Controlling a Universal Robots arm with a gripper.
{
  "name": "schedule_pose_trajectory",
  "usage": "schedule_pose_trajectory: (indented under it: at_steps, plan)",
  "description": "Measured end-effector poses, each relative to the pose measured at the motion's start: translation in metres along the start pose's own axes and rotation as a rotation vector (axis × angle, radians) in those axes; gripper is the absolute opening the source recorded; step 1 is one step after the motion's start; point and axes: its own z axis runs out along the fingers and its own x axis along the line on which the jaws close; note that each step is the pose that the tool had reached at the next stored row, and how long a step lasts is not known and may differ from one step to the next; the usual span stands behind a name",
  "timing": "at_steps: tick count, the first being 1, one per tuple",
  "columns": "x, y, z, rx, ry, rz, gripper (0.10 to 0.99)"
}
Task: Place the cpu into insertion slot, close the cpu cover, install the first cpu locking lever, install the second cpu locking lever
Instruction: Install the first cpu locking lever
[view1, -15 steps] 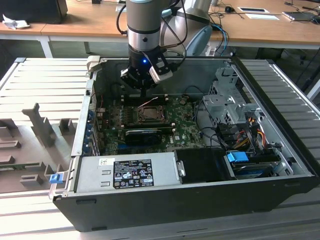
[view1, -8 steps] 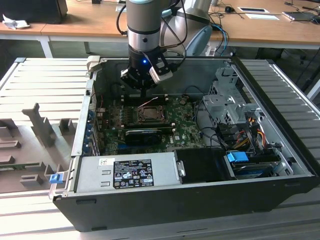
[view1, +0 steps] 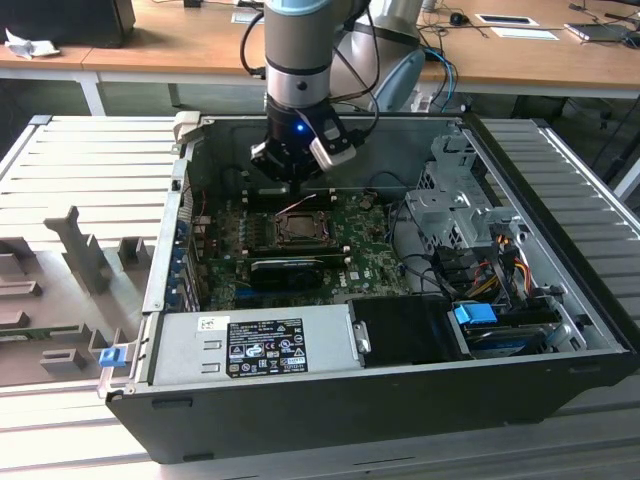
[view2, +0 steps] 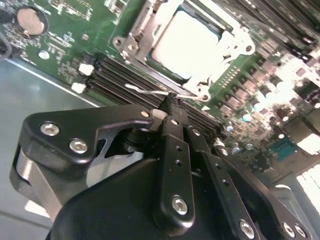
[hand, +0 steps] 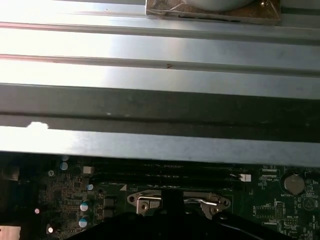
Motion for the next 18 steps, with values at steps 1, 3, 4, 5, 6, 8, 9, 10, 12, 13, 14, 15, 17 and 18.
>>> schedule_pose_trajectory:
  at_steps: [1, 3, 4, 5, 6, 8, 9, 10, 12, 13, 14, 15, 17, 18]
  plan:
    - [-0.0015, 0.0003, 0.0004, 0.000, 0.0002, -0.002, 0.106]
    - [-0.0027, 0.0006, 0.0019, -0.001, 0.0037, -0.039, 0.106]
    - [-0.0036, 0.0006, 0.0024, -0.001, 0.0048, -0.050, 0.106]
    - [-0.0045, 0.0010, 0.0027, -0.001, 0.0051, -0.053, 0.106]
    - [-0.0055, 0.0014, 0.0031, -0.001, 0.0051, -0.054, 0.106]
    - [-0.0069, 0.0016, 0.0037, -0.006, 0.0048, -0.054, 0.106]
    - [-0.0075, 0.0017, 0.0040, -0.007, 0.0047, -0.054, 0.106]
    - [-0.0080, 0.0018, 0.0045, -0.008, 0.0045, -0.054, 0.106]
    - [-0.0085, 0.0019, 0.0054, -0.010, 0.0044, -0.053, 0.106]
    - [-0.0088, 0.0019, 0.0060, -0.011, 0.0043, -0.054, 0.106]
    - [-0.0094, 0.0020, 0.0068, -0.011, 0.0045, -0.054, 0.106]
    - [-0.0098, 0.0021, 0.0073, -0.011, 0.0044, -0.054, 0.106]
    - [-0.0107, 0.0024, 0.0087, -0.011, 0.0042, -0.053, 0.106]
    - [-0.0109, 0.0025, 0.0093, -0.012, 0.0043, -0.053, 0.106]
